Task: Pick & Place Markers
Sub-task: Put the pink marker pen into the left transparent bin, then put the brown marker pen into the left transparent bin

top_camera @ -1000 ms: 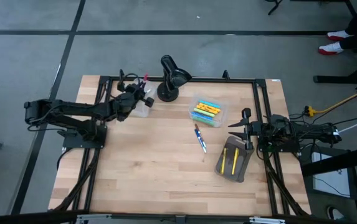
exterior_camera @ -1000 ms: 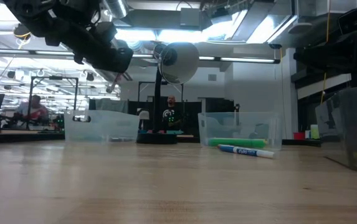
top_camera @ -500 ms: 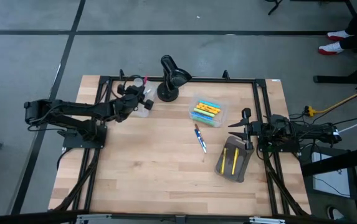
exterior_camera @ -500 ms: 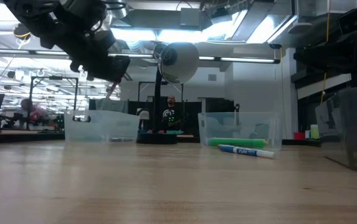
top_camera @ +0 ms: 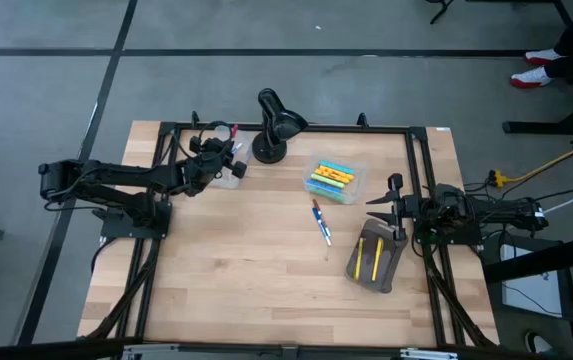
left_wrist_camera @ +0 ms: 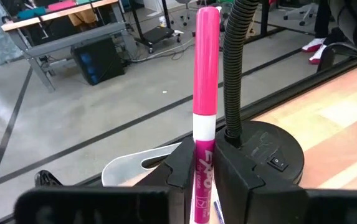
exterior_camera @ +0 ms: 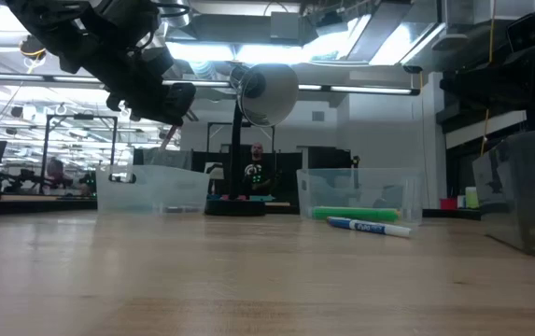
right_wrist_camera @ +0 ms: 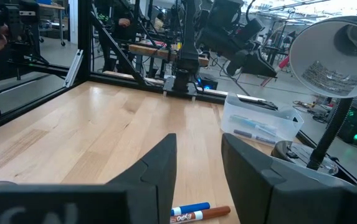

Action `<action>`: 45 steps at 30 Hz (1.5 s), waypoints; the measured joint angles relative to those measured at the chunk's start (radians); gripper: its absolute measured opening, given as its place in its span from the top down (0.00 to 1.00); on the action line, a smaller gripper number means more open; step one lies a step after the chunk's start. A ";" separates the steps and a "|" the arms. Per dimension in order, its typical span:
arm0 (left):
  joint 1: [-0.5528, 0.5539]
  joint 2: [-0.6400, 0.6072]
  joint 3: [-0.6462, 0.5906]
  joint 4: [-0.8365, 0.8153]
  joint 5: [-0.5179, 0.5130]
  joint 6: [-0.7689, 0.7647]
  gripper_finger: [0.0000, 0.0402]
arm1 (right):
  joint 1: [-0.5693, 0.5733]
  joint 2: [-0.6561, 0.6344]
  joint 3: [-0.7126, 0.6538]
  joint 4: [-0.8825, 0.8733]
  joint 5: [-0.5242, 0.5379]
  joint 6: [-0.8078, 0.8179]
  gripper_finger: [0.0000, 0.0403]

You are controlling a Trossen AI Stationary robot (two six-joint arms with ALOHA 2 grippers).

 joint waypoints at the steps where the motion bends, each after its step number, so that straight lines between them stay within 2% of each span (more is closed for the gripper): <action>1: 0.000 0.000 0.000 0.000 0.000 0.000 0.88 | 0.000 0.000 0.000 0.000 0.000 0.000 0.69; 6: 0.000 0.000 0.000 0.000 -0.005 0.000 0.83 | 0.000 0.000 0.000 0.000 0.000 0.000 0.69; 13: 0.000 0.000 0.000 0.000 -0.078 0.000 0.79 | 0.000 0.000 0.000 0.000 0.000 0.000 0.69; 25: 0.000 0.000 0.000 0.000 -0.047 -0.012 0.72 | 0.000 0.000 0.000 0.000 0.000 0.000 0.69; 33: -0.001 0.000 0.000 0.079 0.138 0.001 0.73 | 0.000 0.000 0.000 0.000 0.000 0.000 0.69; 42: -0.003 0.000 0.000 0.142 0.538 0.105 0.74 | 0.000 0.000 0.000 0.000 0.000 0.000 0.69; 45: -0.017 0.000 0.000 0.184 0.635 0.136 0.73 | 0.000 0.000 0.000 0.000 0.000 0.000 0.69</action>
